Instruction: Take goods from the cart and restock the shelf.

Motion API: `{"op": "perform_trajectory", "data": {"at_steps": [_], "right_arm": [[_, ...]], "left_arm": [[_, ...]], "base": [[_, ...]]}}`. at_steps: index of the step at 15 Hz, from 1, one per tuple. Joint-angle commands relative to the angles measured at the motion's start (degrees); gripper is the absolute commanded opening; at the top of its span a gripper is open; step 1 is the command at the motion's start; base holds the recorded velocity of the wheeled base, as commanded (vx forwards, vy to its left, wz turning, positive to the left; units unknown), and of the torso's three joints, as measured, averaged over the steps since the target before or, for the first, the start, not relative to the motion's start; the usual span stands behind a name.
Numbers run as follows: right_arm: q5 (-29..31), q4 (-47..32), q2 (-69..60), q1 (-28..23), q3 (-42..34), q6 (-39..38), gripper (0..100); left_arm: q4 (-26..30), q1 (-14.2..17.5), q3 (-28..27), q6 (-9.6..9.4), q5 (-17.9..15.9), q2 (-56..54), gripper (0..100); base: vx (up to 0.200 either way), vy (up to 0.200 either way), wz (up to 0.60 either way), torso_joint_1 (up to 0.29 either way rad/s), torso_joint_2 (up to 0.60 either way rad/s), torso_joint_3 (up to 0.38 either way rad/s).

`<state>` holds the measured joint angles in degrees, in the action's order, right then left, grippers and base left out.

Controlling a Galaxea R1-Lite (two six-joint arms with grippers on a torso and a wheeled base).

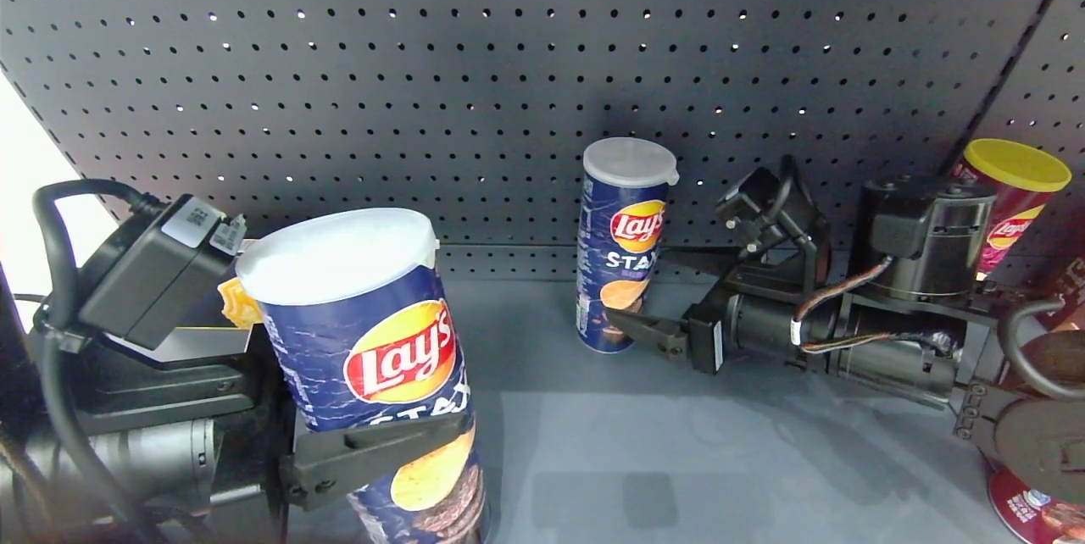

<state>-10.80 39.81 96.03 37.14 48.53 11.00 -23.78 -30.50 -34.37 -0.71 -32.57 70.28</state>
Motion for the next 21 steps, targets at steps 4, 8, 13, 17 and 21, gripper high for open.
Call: {"op": "perform_trajectory", "data": {"at_steps": [4, 8, 13, 17, 21], "right_arm": [[-0.01, 1.76, 3.12, -0.05, 0.07, -0.01, 100], [0.08, 3.52, 5.66, -0.93, 0.69, -0.01, 100], [0.08, 3.69, 7.95, -1.64, 2.36, -0.01, 100], [0.17, 3.69, 9.71, -1.55, 4.47, -0.01, 100], [0.17, 3.87, 11.11, -1.64, 5.79, -0.1, 100]], "left_arm": [[-0.03, 0.0, 0.0, 0.09, 0.05, -0.05, 0], [-0.03, 0.0, 0.0, 0.0, 0.05, -0.05, 0], [-0.03, 0.0, 0.0, 0.09, 0.05, -0.05, 0], [-0.03, 0.0, 0.18, 0.09, 0.05, -0.05, 0], [-0.03, 0.0, 0.18, 0.09, 0.05, -0.14, 0]], "base": [[0.0, 0.0, 0.0, 0.0, 0.0, 0.0], [0.0, 0.0, 0.0, 0.0, 0.0, 0.0], [0.0, 0.0, 0.0, 0.0, 0.0, 0.0], [0.0, 0.0, 0.0, 0.0, 0.0, 0.0], [0.0, 0.0, 0.0, 0.0, 0.0, 0.0]]}}
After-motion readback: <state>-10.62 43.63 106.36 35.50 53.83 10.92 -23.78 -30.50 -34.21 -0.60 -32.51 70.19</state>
